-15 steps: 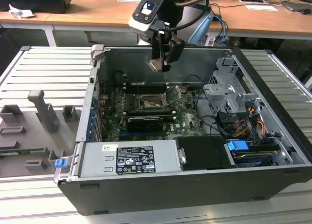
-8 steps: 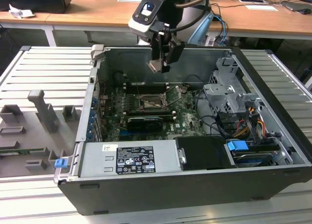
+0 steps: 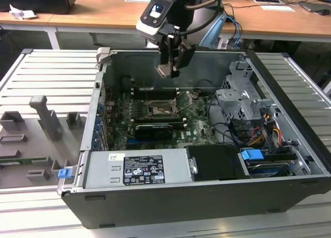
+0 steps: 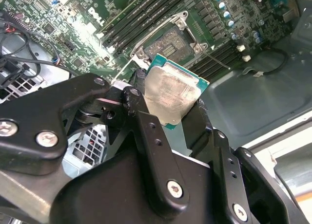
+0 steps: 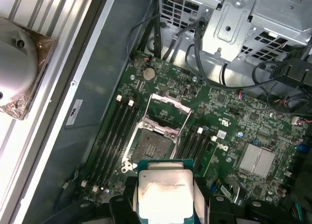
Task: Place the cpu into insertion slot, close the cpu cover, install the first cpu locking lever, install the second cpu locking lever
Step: 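Place the cpu into insertion slot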
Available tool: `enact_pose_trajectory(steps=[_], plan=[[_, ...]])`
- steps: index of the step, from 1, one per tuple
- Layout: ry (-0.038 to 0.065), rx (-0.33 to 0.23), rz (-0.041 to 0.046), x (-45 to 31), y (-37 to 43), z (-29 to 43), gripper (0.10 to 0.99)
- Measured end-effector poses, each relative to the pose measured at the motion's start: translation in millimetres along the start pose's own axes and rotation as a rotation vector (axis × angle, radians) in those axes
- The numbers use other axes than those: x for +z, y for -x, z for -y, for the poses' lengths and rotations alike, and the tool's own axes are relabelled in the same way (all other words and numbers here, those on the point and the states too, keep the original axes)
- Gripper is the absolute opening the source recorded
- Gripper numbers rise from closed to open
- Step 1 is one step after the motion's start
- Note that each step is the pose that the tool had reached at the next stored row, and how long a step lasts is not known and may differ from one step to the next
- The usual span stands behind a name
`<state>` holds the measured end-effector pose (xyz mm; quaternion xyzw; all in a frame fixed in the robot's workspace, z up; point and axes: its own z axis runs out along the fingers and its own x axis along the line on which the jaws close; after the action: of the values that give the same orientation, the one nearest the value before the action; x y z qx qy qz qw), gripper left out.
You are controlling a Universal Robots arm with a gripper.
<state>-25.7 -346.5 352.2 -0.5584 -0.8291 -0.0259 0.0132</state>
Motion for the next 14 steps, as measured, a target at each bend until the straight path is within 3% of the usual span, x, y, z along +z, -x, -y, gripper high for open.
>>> enact_pose_trajectory(steps=[14], plan=[[-0.016, 0.001, -0.0064, 4.2, 0.2, 0.1, 0.541]])
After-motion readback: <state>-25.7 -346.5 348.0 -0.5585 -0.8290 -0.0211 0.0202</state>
